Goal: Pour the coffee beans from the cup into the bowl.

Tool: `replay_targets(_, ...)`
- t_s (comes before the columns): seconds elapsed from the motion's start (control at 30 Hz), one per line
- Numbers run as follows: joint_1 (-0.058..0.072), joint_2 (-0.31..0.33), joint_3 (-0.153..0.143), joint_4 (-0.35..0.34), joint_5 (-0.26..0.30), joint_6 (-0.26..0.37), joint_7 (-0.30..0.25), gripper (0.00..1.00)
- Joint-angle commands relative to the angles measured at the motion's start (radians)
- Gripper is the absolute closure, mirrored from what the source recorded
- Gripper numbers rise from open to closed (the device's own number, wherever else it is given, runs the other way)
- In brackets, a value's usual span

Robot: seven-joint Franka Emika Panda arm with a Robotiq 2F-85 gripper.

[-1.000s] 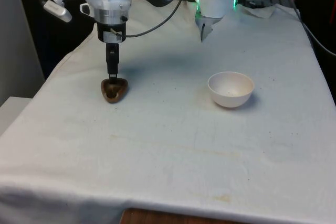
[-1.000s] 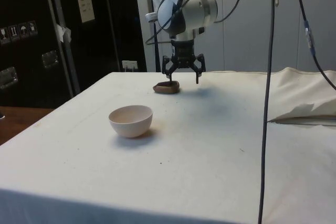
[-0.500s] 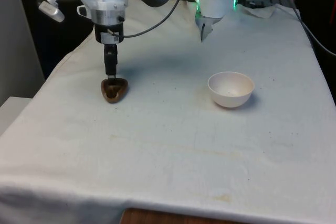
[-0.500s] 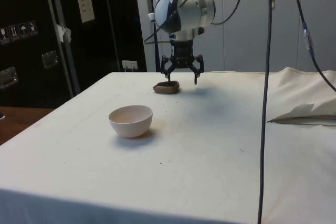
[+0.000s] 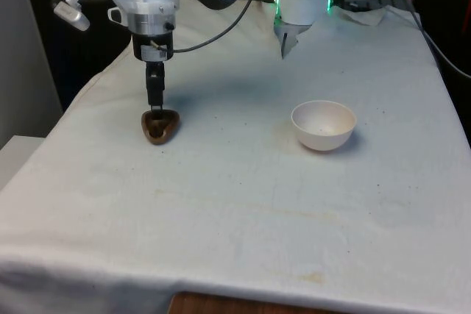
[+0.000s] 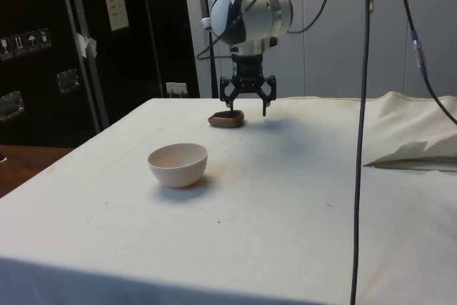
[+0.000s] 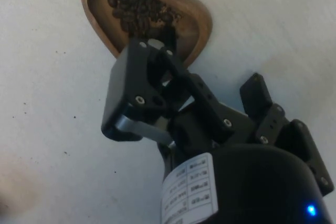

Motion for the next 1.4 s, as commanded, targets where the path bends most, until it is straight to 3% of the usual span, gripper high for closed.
replay_targets(0.0, -0.001, 0.000, 0.002, 0.000, 0.001, 0.000, -0.002, 0.14)
replay_targets(0.03, 0.000, 0.000, 0.000, 0.000, 0.000, 0.000, 0.000, 0.20)
replay_targets(0.07, -0.001, 0.000, 0.002, 0.000, 0.001, 0.000, -0.001, 0.20)
replay_targets(0.2, 0.000, 0.000, 0.001, 0.000, 0.001, 0.000, -0.001, 0.43)
replay_targets(0.23, 0.000, 0.000, 0.001, 0.000, 0.001, 0.000, -0.001, 0.53)
replay_targets(0.37, 0.000, 0.001, 0.000, 0.000, 0.000, 0.000, -0.001, 0.76)
replay_targets(0.4, 0.000, 0.000, 0.001, 0.000, 0.000, 0.000, -0.001, 0.76)
replay_targets(0.53, 0.002, -0.004, -0.002, 0.000, -0.001, -0.003, -0.001, 1.00)
replay_targets(0.63, 0.006, -0.013, -0.009, -0.001, -0.005, -0.008, 0.001, 1.00)
replay_targets(0.67, 0.002, -0.002, -0.004, 0.002, 0.000, 0.000, -0.001, 1.00)
replay_targets(0.7, 0.008, -0.018, -0.012, -0.002, -0.007, -0.010, 0.002, 1.00)
replay_targets(0.93, 0.017, -0.056, -0.027, -0.006, -0.018, -0.034, 0.005, 1.00)
replay_targets(0.97, 0.009, -0.050, -0.020, 0.000, -0.010, -0.032, -0.001, 1.00)
replay_targets(1.0, 0.017, -0.060, -0.028, -0.006, -0.020, -0.036, 0.005, 1.00)
replay_targets(1.23, 0.024, -0.088, -0.028, -0.012, -0.034, -0.050, 0.005, 1.00)
replay_targets(1.27, 0.016, -0.081, -0.021, -0.004, -0.026, -0.049, -0.001, 1.00)
replay_targets(1.3, 0.026, -0.092, -0.027, -0.014, -0.036, -0.051, 0.004, 1.00)
replay_targets(1.37, 0.029, -0.101, -0.026, -0.019, -0.042, -0.053, 0.003, 1.00)
